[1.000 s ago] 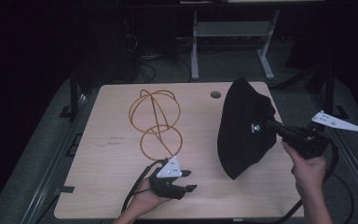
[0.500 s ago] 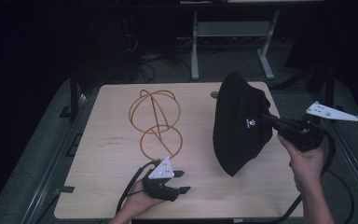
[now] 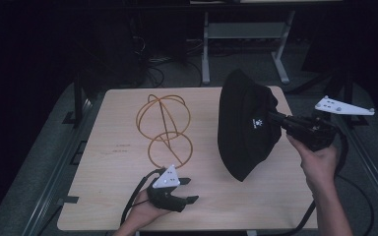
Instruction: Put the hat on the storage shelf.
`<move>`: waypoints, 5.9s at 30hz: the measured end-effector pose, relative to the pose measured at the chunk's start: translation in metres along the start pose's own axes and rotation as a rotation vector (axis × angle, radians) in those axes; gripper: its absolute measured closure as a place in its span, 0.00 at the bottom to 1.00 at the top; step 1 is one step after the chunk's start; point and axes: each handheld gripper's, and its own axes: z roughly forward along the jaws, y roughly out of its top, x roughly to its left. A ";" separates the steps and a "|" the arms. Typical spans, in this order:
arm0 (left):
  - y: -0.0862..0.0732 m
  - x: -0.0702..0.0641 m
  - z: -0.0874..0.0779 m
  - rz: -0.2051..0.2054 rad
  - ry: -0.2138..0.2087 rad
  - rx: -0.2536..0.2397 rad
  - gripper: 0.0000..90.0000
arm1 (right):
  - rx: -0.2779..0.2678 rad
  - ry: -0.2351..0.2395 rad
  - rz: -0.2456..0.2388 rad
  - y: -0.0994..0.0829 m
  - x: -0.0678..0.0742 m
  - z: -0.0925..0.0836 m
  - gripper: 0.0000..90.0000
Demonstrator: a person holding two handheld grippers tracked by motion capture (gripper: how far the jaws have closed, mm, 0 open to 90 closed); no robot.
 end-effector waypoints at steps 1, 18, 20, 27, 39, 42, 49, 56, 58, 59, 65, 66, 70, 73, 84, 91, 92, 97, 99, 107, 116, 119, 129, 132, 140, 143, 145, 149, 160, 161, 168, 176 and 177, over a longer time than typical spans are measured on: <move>-0.001 0.000 0.000 0.000 0.002 0.001 0.40 | 0.002 0.001 -0.002 0.001 0.001 0.001 0.98; -0.004 0.001 -0.001 0.008 0.006 0.008 0.38 | 0.014 0.049 -0.035 0.027 0.014 0.029 0.98; -0.004 0.000 -0.002 0.007 0.002 0.007 0.38 | 0.016 0.057 -0.041 0.030 0.016 0.034 0.98; -0.005 -0.002 -0.001 0.022 -0.002 0.014 0.38 | 0.033 0.080 -0.062 0.038 0.024 0.051 0.98; -0.007 -0.009 0.002 0.054 -0.014 0.028 0.36 | 0.046 0.122 -0.083 0.055 0.038 0.080 0.98; -0.007 -0.010 0.002 0.047 -0.015 0.028 0.36 | 0.049 0.132 -0.084 0.057 0.042 0.085 0.98; -0.008 -0.011 0.002 0.053 -0.021 0.033 0.37 | 0.057 0.161 -0.091 0.062 0.051 0.103 0.98; -0.009 -0.009 0.001 0.049 -0.022 0.036 0.37 | 0.068 0.183 -0.103 0.067 0.059 0.120 0.98; -0.009 -0.011 0.003 0.052 -0.026 0.032 0.36 | 0.070 0.192 -0.105 0.069 0.062 0.126 0.97; -0.009 -0.011 0.003 0.052 -0.026 0.032 0.36 | 0.070 0.192 -0.105 0.069 0.062 0.126 0.97; -0.009 -0.012 0.003 0.042 -0.022 0.035 0.36 | 0.071 0.206 -0.111 0.075 0.070 0.139 0.97; -0.009 -0.011 0.003 0.050 -0.024 0.040 0.36 | 0.072 0.213 -0.122 0.077 0.074 0.145 0.97; -0.009 -0.011 0.004 0.071 -0.030 0.053 0.36 | 0.075 0.229 -0.128 0.081 0.082 0.155 0.97; -0.009 -0.012 0.004 0.073 -0.030 0.055 0.36 | 0.081 0.231 -0.137 0.083 0.087 0.161 0.97; -0.009 -0.016 0.010 0.088 -0.047 0.077 0.35 | 0.109 0.279 -0.152 0.086 0.106 0.196 0.97; -0.009 -0.016 0.014 0.098 -0.060 0.082 0.35 | 0.122 0.295 -0.149 0.085 0.115 0.214 0.96; -0.009 -0.016 0.016 0.101 -0.059 0.090 0.35 | 0.131 0.307 -0.147 0.084 0.116 0.220 0.96; -0.009 -0.019 0.018 0.111 -0.068 0.101 0.34 | 0.146 0.314 -0.138 0.082 0.121 0.229 0.96; -0.008 -0.020 0.019 0.110 -0.071 0.098 0.34 | 0.154 0.315 -0.144 0.080 0.125 0.236 0.96; -0.009 -0.020 0.018 0.107 -0.069 0.091 0.34 | 0.179 0.333 -0.148 0.076 0.135 0.248 0.93; -0.010 -0.020 0.016 0.108 -0.067 0.102 0.34 | 0.246 0.355 -0.183 0.065 0.146 0.260 0.88; -0.010 -0.020 0.017 0.110 -0.069 0.104 0.34 | 0.254 0.357 -0.190 0.063 0.146 0.261 0.86; -0.010 -0.024 0.018 0.123 -0.078 0.102 0.34 | 0.188 0.367 -0.145 0.066 0.125 0.232 0.64; -0.010 -0.024 0.018 0.120 -0.075 0.102 0.34 | 0.172 0.341 -0.140 0.067 0.116 0.220 0.61; -0.011 -0.023 0.018 0.108 -0.075 0.109 0.33 | 0.149 0.301 -0.120 0.067 0.094 0.196 0.52; -0.011 -0.022 0.018 0.102 -0.071 0.103 0.33 | 0.143 0.300 -0.114 0.066 0.090 0.193 0.50; -0.011 -0.022 0.018 0.102 -0.071 0.102 0.33 | 0.142 0.301 -0.104 0.065 0.085 0.188 0.47; -0.011 -0.021 0.017 0.100 -0.066 0.101 0.33 | 0.143 0.294 -0.100 0.063 0.080 0.184 0.43; -0.011 -0.019 0.016 0.079 -0.047 0.087 0.31 | 0.141 0.264 -0.057 0.053 0.059 0.163 0.36; -0.011 -0.019 0.016 0.079 -0.047 0.087 0.31 | 0.141 0.264 -0.057 0.053 0.059 0.163 0.36; -0.011 -0.018 0.016 0.062 -0.049 0.072 0.30 | 0.131 0.236 -0.043 0.044 0.046 0.147 0.34; -0.011 -0.017 0.016 0.067 -0.044 0.072 0.29 | 0.117 0.210 -0.024 0.038 0.035 0.133 0.33; -0.011 -0.017 0.016 0.067 -0.044 0.072 0.29 | 0.117 0.210 -0.024 0.038 0.035 0.133 0.33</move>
